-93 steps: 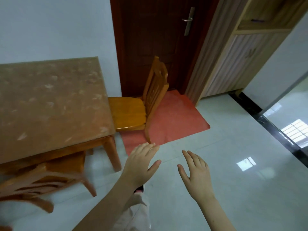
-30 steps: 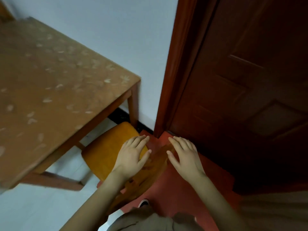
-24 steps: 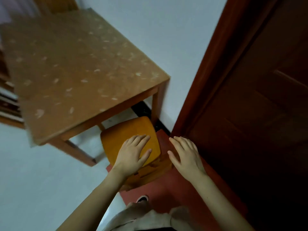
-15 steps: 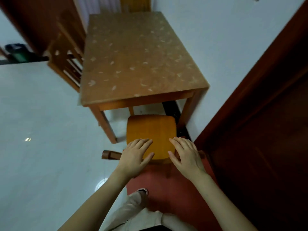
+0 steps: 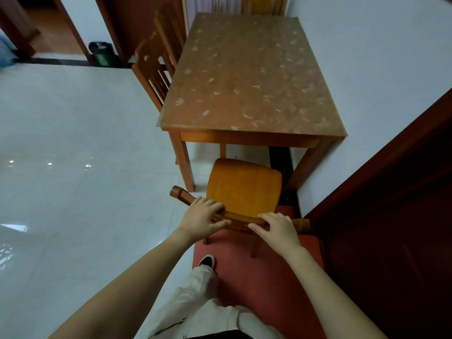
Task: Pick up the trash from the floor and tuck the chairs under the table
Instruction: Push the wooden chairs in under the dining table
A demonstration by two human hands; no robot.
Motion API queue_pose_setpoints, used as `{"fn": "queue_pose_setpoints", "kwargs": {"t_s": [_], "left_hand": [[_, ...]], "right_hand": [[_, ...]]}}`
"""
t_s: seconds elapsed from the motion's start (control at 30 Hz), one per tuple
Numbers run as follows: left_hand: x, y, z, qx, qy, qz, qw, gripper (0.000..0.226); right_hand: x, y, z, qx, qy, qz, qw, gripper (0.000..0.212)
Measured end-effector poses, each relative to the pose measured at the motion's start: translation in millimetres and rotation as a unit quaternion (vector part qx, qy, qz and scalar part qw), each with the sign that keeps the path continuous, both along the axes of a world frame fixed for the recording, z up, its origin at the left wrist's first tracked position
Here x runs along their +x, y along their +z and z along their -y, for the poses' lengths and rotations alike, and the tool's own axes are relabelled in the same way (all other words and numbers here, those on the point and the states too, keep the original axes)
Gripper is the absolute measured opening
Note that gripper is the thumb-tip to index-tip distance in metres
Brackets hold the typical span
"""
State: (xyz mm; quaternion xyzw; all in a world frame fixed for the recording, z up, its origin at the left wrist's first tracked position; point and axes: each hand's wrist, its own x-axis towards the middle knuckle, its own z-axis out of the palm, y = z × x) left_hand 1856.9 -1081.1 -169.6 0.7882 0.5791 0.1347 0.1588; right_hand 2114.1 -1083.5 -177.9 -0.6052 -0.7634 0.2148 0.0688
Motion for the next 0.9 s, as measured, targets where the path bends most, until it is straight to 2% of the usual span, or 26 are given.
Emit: {"fn": "queue_pose_setpoints", "kwargs": {"t_s": [0.17, 0.3, 0.67, 0.9], "left_hand": [[4, -16, -9, 0.004, 0.058, 0.09, 0.994, 0.042], [1, -27, -20, -0.006, 0.061, 0.15, 0.987, 0.043], [-11, -42, -49, 0.018, 0.041, 0.18, 0.983, 0.049], [-33, -40, -91, 0.017, 0.012, 0.185, 0.983, 0.049]], "right_hand": [[-2, -6, 2, 0.025, -0.053, -0.077, 0.995, 0.053], [-2, -8, 2, 0.039, -0.072, -0.099, 0.992, 0.056], [-15, -11, -11, 0.057, -0.102, -0.119, 0.986, 0.069], [-39, -15, -37, 0.095, -0.12, -0.126, 0.98, 0.057]]}}
